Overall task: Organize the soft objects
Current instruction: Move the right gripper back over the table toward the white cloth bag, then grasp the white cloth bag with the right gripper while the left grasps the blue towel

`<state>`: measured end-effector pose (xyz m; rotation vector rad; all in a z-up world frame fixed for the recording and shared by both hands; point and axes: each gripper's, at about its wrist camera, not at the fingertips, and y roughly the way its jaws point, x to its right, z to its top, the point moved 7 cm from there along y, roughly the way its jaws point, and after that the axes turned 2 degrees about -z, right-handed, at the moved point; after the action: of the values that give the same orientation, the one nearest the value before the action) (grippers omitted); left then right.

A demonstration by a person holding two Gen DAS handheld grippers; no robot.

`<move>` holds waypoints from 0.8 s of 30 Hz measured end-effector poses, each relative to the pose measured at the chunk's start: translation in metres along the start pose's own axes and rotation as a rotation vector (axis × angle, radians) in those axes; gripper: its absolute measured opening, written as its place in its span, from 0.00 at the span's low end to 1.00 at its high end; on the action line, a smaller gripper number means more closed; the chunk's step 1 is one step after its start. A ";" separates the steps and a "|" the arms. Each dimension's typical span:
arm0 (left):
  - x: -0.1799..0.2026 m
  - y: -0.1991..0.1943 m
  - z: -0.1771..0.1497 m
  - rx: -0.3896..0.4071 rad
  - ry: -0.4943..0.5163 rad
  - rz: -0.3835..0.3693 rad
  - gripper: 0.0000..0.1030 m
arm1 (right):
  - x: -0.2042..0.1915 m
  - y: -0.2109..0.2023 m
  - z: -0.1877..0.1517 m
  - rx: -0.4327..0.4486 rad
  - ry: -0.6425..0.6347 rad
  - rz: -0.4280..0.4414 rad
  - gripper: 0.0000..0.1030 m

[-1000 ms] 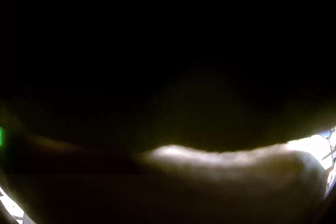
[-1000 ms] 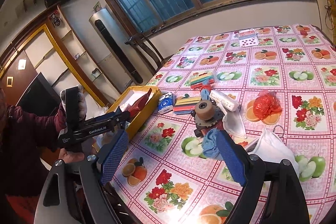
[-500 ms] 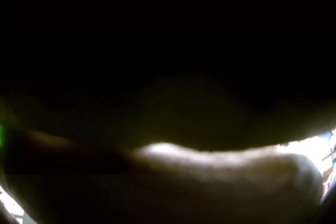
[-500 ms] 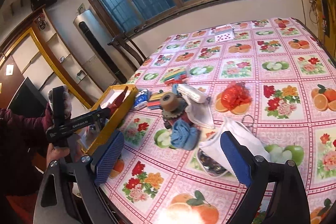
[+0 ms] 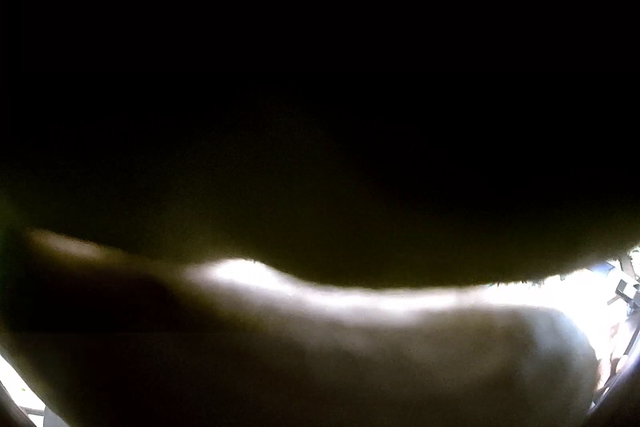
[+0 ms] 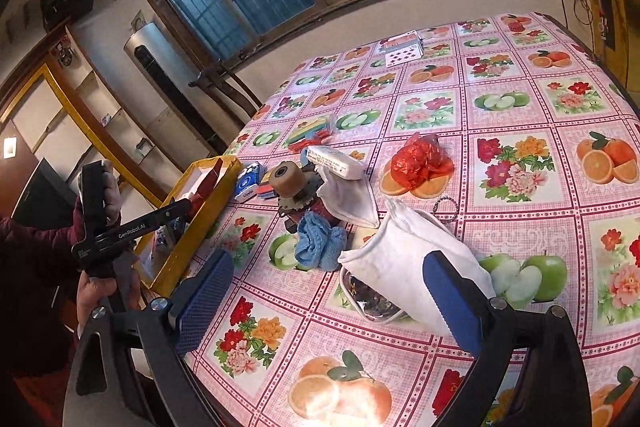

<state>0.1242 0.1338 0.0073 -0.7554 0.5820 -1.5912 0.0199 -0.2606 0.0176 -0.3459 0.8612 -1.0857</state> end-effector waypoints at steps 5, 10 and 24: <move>-0.004 -0.001 0.005 -0.001 0.003 -0.005 0.82 | 0.000 0.002 -0.001 -0.011 -0.016 -0.008 0.95; -0.006 -0.002 0.007 -0.013 0.002 -0.028 0.82 | 0.006 0.006 -0.001 -0.023 -0.022 -0.021 0.95; 0.035 0.026 -0.009 -0.185 0.069 -0.166 0.83 | 0.044 0.038 -0.016 -0.123 -0.155 -0.118 0.99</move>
<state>0.1323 0.0947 -0.0130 -0.9091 0.7398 -1.7379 0.0395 -0.2795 -0.0357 -0.5824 0.7784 -1.1014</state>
